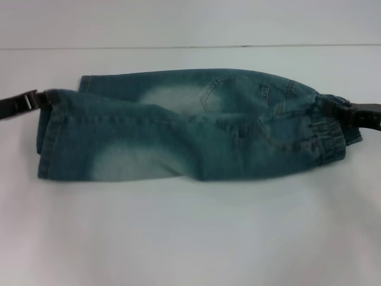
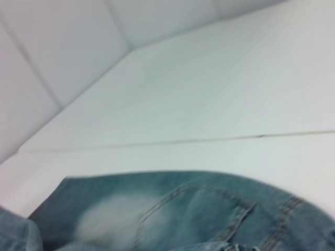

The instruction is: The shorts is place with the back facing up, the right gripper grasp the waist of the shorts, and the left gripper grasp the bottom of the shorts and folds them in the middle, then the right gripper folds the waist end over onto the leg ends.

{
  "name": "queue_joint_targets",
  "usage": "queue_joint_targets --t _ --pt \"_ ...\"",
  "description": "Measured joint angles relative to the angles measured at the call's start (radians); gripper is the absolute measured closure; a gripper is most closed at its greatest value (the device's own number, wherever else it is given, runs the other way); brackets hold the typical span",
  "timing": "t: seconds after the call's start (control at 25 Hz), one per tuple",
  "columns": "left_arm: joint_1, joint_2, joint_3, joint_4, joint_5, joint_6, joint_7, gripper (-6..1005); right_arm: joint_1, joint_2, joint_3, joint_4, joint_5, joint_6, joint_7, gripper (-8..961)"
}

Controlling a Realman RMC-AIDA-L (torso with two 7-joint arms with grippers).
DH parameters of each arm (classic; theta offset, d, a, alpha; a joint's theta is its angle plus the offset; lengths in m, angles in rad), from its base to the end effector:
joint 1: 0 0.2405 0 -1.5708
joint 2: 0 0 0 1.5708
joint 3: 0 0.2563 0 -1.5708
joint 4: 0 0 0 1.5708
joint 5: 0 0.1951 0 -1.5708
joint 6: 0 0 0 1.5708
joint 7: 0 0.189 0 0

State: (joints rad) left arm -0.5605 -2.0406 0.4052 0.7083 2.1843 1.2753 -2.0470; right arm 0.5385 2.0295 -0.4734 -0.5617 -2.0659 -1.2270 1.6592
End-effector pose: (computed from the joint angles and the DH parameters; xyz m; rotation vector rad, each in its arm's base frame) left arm -0.3056 0.3911 0.0244 -2.0286 -1.4717 -0.6944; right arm 0.3089 0.3820 -0.0010 -2.1988 1.1674 0.6296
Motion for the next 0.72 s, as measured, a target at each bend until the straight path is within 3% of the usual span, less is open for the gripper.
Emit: queue_joint_targets --t 0.24,0.72 --pt "-0.047 -0.004 0.016 -0.065 -0.002 -0.189 0.067 999 -0.012 0.049 0.008 0.092 0.151 0.164 -0.219 899" --pt "-0.089 -0.033 0.111 -0.091 -0.003 -0.463 0.113 1000 -0.018 0.055 0.012 0.207 0.435 0.197 -0.566 867"
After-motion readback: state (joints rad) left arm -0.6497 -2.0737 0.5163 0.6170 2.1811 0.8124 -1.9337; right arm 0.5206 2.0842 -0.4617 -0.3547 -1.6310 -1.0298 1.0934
